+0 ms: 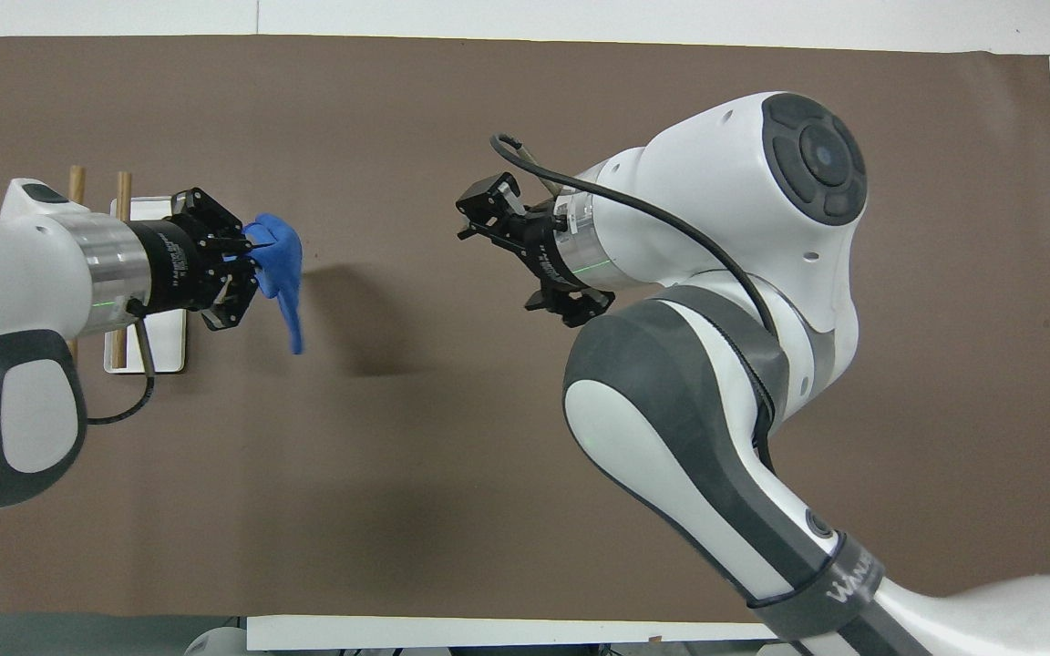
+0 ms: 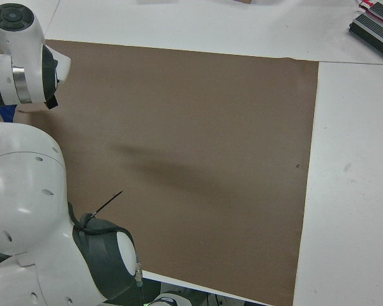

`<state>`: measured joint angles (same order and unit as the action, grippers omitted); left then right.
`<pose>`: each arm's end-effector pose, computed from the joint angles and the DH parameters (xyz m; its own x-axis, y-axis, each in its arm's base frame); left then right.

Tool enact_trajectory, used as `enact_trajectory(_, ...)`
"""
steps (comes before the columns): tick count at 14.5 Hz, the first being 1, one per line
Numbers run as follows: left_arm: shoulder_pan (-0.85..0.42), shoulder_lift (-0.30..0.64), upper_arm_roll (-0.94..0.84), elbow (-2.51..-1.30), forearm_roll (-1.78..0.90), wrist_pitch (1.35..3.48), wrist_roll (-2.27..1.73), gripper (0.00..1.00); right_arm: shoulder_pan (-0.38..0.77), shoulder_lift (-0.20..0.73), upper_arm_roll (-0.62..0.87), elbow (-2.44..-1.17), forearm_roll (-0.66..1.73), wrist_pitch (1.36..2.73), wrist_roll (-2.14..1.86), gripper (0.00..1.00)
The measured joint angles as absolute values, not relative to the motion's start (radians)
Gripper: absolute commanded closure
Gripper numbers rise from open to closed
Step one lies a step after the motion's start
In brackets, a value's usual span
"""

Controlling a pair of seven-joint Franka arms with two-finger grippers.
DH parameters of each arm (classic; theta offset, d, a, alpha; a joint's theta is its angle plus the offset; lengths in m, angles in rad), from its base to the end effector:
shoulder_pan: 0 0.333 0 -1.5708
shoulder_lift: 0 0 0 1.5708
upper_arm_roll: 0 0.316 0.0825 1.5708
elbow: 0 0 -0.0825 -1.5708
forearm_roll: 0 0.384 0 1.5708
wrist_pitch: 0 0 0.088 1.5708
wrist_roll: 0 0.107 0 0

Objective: Right arm passes towel to left arm to hang
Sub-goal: 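Move the towel over the rack with the left gripper while the right withdraws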

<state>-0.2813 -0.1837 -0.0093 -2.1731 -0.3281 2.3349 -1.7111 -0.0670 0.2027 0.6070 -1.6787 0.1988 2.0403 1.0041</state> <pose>0.5035 -0.1563 0.5079 0.0113 0.9430 -0.3326 0.9619 0.0806 0.2614 0.5515 0.3113 0.5190 0.8503 -0.5009 -0.1613 -0.5256 -0.7931 -0.3078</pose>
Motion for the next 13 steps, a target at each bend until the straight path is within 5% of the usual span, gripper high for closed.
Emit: enact_trajectory(13,0.064,-0.153,-0.002,-2.128,-0.317,2.344,-1.019,1.00,0.078,0.019,-0.181,-1.679,0.027,1.719,-0.096,0.01)
